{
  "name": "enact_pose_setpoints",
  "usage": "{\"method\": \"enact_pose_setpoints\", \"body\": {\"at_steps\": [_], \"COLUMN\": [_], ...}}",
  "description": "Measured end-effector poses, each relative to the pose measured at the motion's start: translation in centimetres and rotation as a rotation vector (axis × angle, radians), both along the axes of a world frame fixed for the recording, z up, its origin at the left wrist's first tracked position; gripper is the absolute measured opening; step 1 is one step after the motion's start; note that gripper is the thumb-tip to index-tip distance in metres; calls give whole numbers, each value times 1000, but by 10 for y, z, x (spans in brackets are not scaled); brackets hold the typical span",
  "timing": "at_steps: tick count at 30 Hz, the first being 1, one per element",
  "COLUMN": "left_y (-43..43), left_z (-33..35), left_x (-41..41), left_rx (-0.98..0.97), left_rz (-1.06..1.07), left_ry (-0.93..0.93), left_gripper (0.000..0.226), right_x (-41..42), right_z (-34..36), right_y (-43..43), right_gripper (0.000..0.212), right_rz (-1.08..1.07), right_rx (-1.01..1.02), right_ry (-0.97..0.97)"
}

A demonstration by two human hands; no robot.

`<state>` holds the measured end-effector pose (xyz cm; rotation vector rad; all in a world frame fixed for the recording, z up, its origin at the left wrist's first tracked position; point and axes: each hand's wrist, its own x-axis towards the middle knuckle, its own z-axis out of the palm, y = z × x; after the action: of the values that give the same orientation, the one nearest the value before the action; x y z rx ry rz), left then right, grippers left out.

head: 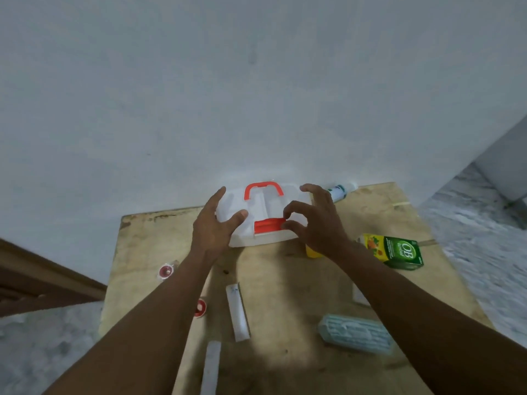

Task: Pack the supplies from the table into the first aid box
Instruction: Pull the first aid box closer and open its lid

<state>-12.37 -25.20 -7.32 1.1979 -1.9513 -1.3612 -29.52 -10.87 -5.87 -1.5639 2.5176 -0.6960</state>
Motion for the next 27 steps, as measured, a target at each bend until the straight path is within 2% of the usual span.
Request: {"method": "enact_pose_setpoints", "body": {"at_steps": [3,5,11,13,16,20,22,24,27], "left_y": [1,3,10,11,11,13,13,16,16], "left_z": [-1,-2,-5,-6,-8,-13,-14,-14,-13], "left_x": [1,0,0,2,6,10,11,10,8], "left_rx": [76,104,91,105,125,122,108,79,51], "left_rz": [49,89,110,91,46,22,-1,-31,-38], "left_ry": [29,44,65,69,42,22,-13,-50,-62], "left_gripper": [82,84,85,91,105,120,112,95,89], "right_x": [-3,-3,-7,-8,-9,-13,-15,-17,-23], "right_z": [-1,-4,-7,-1,9,27,38,48,64], "right_y": [1,-1,-3,-3,-3,-15,-21,-27,-31], "right_gripper": [15,19,11,10,20,18,19,16,12], "right_rz": [83,124,156,168,178,205,200,212,243], "right_rx": [6,-10,-27,27,50,38,11,-1,49], "right_ry": [-89,-94,-70,-79,-77,-84,-136,-175,-210]}}
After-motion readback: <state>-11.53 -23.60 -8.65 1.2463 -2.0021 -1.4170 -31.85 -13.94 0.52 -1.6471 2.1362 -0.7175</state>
